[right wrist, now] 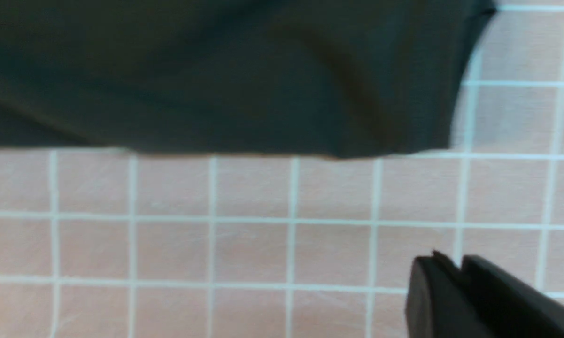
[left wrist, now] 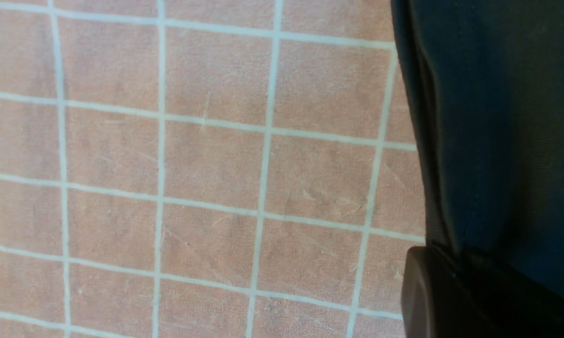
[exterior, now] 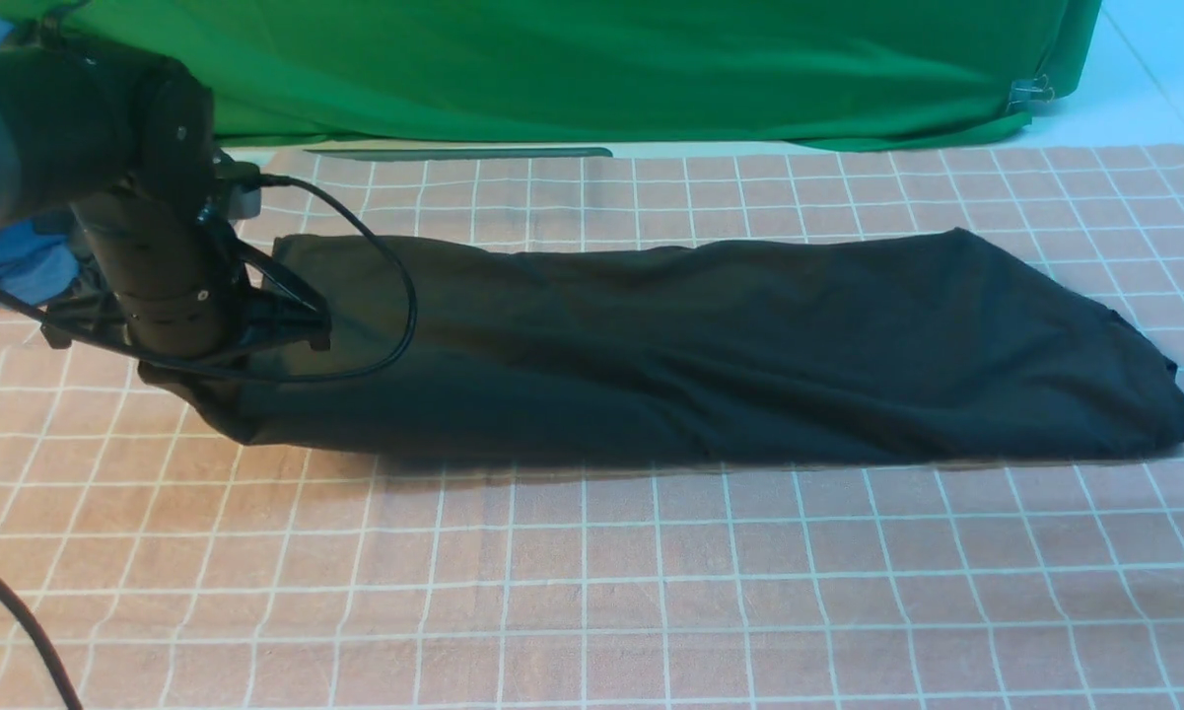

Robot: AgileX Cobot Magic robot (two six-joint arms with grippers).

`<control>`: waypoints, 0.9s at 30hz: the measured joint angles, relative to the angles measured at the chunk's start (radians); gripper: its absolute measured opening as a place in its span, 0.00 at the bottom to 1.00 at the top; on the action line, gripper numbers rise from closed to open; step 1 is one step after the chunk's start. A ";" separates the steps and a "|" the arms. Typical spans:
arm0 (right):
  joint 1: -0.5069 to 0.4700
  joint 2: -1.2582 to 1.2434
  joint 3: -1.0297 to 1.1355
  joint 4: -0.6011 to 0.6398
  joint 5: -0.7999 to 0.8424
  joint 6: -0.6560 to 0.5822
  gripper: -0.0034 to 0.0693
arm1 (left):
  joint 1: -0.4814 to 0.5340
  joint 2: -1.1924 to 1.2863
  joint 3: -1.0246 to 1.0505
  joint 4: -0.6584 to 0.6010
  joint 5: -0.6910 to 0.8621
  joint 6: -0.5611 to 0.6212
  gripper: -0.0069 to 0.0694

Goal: Fold a long-sleeved shirt over a pink coffee tablecloth.
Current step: 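Pull the folded dark garment lengthwise by its ends to straighten it flat on the table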

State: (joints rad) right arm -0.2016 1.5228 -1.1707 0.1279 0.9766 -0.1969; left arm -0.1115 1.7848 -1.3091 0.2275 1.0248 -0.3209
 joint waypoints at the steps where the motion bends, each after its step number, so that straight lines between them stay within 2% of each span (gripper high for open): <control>1: -0.003 0.005 0.000 -0.003 -0.012 0.008 0.28 | 0.003 0.001 0.000 -0.001 -0.001 -0.005 0.13; 4: -0.006 0.047 0.000 -0.005 -0.074 0.020 0.49 | 0.025 0.001 0.000 -0.010 -0.020 -0.021 0.13; 8: -0.006 0.136 0.000 -0.005 -0.183 0.043 0.64 | 0.065 0.001 0.000 -0.029 -0.037 -0.033 0.13; 13: -0.006 0.229 0.000 0.022 -0.262 0.063 0.67 | 0.091 0.001 0.000 -0.045 -0.038 -0.033 0.13; 18: 0.000 0.314 0.000 0.083 -0.269 0.053 0.67 | 0.093 0.001 0.000 -0.056 -0.052 -0.033 0.13; 20: 0.009 0.354 0.000 0.087 -0.269 0.036 0.64 | 0.093 0.001 0.000 -0.060 -0.057 -0.033 0.13; 22: 0.019 0.373 0.000 0.089 -0.269 0.007 0.46 | 0.093 0.001 0.000 -0.060 -0.057 -0.033 0.13; 23: 0.020 0.373 0.000 0.089 -0.269 0.004 0.46 | 0.093 0.001 0.000 -0.060 -0.057 -0.033 0.13; 24: 0.024 0.375 0.000 0.090 -0.271 -0.016 0.28 | 0.093 0.001 0.000 -0.060 -0.053 -0.033 0.13; 26: 0.028 0.367 0.000 0.093 -0.267 -0.029 0.17 | 0.093 0.001 0.000 -0.056 -0.032 -0.033 0.13; 27: 0.027 0.362 0.000 0.091 -0.261 -0.029 0.16 | 0.093 0.001 0.000 -0.049 -0.017 -0.033 0.13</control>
State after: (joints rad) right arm -0.1744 1.8849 -1.1707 0.2193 0.7154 -0.2255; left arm -0.0182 1.7858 -1.3091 0.1785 1.0074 -0.3537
